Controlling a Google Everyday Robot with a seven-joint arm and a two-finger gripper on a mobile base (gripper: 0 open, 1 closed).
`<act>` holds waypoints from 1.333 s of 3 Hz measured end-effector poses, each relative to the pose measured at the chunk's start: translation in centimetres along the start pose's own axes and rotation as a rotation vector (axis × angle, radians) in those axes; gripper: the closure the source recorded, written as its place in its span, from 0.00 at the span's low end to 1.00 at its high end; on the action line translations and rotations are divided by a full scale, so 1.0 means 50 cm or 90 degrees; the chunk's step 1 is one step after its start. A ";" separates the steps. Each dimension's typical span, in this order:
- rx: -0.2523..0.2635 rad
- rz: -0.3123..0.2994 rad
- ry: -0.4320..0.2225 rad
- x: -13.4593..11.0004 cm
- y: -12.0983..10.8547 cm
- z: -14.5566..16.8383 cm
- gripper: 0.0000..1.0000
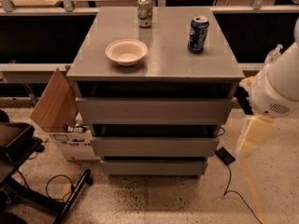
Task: Open bottom drawer
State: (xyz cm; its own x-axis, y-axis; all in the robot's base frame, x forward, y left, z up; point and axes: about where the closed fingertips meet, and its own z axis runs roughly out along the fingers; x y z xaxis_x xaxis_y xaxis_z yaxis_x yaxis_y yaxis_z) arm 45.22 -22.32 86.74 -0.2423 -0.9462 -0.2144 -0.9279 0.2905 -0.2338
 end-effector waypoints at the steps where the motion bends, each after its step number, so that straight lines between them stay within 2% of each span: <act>1: -0.023 0.009 0.014 0.030 0.031 0.179 0.00; 2: -0.034 0.008 0.025 0.046 0.063 0.330 0.00; 3: -0.024 0.016 0.029 0.058 0.098 0.444 0.00; 4: -0.025 0.015 0.030 0.058 0.098 0.443 0.00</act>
Offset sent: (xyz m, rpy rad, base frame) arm 0.0178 0.0222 -0.2675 -0.0347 0.0871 -0.0069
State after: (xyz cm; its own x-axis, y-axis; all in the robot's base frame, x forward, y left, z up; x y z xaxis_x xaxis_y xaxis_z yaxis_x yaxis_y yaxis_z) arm 46.23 -20.48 63.99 -0.2765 -0.9450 -0.1746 -0.9318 0.3081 -0.1918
